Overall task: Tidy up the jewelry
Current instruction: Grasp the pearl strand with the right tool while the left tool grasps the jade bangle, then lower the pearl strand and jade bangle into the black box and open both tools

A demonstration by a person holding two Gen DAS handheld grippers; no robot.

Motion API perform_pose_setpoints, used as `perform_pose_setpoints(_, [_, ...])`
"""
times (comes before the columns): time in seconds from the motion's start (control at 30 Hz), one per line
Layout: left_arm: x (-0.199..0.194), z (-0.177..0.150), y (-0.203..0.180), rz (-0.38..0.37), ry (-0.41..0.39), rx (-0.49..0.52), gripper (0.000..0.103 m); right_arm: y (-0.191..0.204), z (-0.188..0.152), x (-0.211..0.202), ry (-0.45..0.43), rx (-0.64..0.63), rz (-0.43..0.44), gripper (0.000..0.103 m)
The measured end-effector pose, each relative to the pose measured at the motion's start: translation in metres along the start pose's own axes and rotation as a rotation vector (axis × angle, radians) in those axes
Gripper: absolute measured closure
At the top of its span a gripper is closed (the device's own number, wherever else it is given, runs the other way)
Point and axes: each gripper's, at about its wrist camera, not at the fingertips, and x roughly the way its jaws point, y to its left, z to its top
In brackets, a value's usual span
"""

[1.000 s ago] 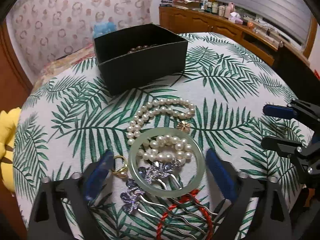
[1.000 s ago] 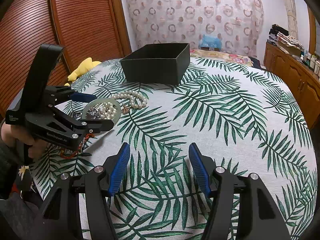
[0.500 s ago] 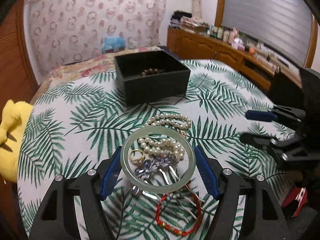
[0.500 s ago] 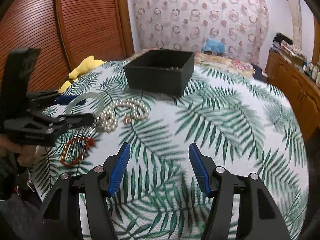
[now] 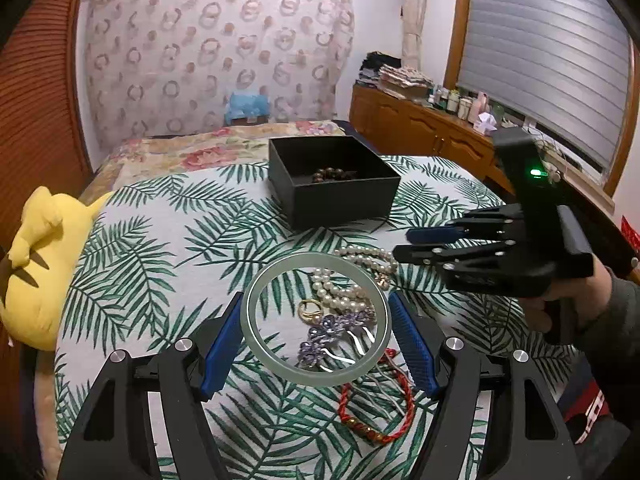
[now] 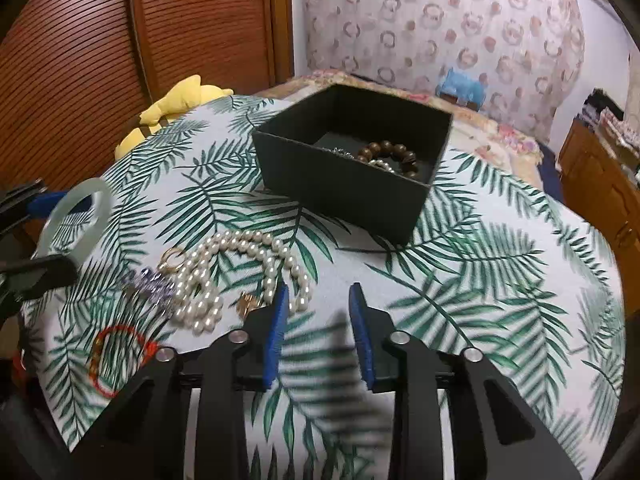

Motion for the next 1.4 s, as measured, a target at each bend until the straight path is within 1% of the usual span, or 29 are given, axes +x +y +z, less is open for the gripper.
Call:
perform_pose_setpoints(0.13, [-0.001,-0.001,0.008,0.013,-0.01,-0.022,0.035,0.002,0.006,0.017,0.021,0.003,0.001,0.075])
perform_pose_setpoints(0.3, [-0.003,-0.002,0.017,0.023,-0.021,-0.047,0.035,0.01,0.011,0.021,0.023,-0.043,-0.026,0.077])
perform_pose_setpoints(0.37, [-0.004,-0.004,0.019,0.023,-0.024,-0.054,0.035,0.013,0.011,0.022,0.02,-0.059,-0.014,0.09])
perform_pose_setpoints(0.4, [-0.004,-0.004,0.019,0.023,-0.024,-0.056,0.035,0.015,0.011,0.021,0.019,-0.069,-0.015,0.094])
perform_pose_setpoints(0.47, [-0.005,-0.006,0.019,0.023,-0.024,-0.055,0.035,0.018,0.01,0.02,0.02,-0.085,-0.023,0.094])
perform_pose_setpoints(0.6, [-0.005,-0.006,0.019,0.023,-0.026,-0.054,0.035,0.014,0.01,0.018,0.023,-0.078,-0.018,0.095])
perform_pose_setpoints(0.67, [-0.006,-0.007,0.019,0.023,-0.025,-0.055,0.035,0.011,0.009,0.013,0.008,-0.071,-0.027,0.095])
perform_pose_setpoints(0.83, [-0.006,-0.007,0.018,0.023,-0.023,-0.054,0.035,0.004,0.017,-0.018,-0.079,-0.042,-0.018,0.095])
perform_pose_setpoints(1.03, [-0.007,-0.006,0.015,0.02,-0.021,-0.047,0.035,-0.001,0.034,-0.061,-0.175,-0.042,-0.021,0.095])
perform_pose_setpoints(1.3, [-0.006,0.0,0.01,0.016,-0.023,-0.037,0.035,0.005,0.054,-0.104,-0.264,-0.068,-0.019,0.095])
perform_pose_setpoints(1.4, [-0.006,0.002,0.01,0.017,-0.027,-0.034,0.035,0.007,0.059,-0.115,-0.282,-0.075,-0.018,0.095])
